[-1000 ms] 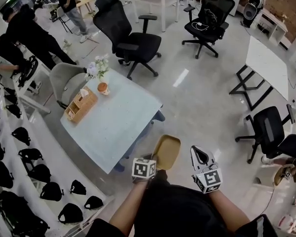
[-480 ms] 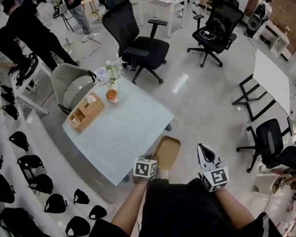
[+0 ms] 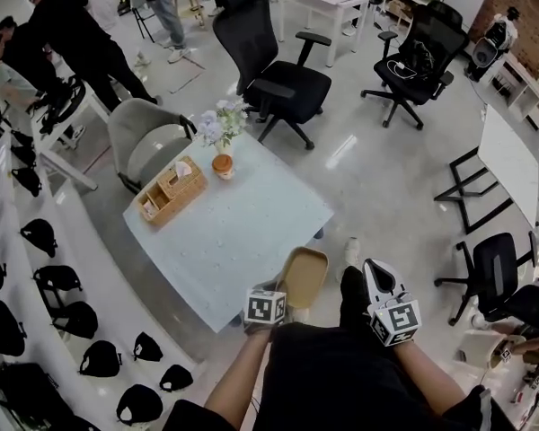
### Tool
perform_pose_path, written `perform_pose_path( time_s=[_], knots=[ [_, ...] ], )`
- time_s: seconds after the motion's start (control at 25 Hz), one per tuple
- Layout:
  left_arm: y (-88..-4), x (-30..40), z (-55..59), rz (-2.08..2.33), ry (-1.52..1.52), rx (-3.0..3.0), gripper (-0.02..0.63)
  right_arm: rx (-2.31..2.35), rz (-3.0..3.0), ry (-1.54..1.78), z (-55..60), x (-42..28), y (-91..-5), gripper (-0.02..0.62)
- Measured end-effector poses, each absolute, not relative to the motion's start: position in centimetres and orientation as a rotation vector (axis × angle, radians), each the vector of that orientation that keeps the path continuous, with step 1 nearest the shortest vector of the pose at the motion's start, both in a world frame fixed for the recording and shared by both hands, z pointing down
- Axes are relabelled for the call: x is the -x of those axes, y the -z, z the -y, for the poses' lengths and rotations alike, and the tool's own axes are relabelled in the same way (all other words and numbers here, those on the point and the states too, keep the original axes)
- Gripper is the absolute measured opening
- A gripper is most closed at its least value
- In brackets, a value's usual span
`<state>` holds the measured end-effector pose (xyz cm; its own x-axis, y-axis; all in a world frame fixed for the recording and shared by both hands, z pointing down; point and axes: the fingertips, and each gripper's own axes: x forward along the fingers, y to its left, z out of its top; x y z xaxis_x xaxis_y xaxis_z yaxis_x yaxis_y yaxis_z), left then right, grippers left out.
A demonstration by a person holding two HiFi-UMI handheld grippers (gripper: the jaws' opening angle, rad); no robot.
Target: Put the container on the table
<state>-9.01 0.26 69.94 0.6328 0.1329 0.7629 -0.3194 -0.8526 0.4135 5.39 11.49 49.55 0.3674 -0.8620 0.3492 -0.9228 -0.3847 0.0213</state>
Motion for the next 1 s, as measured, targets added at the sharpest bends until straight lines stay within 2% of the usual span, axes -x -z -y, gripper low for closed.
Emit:
perform_pose_path(
  time_s=[0.24,0.52,1.0],
  knots=[
    [-70.6,9.0,1.4,0.199,-1.160,-2.336,0.011,-2.352,1.670,-0.514,-8.6,-6.9,-51.6,-0.002],
    [-71.1,9.3,5.7,0.402,-1.083,-2.232,0.011,-2.150,1.903,-0.542,0.4,-8.1,-53.7,-0.002],
    [-72.1,3.6,13.2,0.769,-1.032,-1.999,0.011,-1.822,2.225,-0.581,15.9,-17.6,-55.0,-0.002]
  ],
)
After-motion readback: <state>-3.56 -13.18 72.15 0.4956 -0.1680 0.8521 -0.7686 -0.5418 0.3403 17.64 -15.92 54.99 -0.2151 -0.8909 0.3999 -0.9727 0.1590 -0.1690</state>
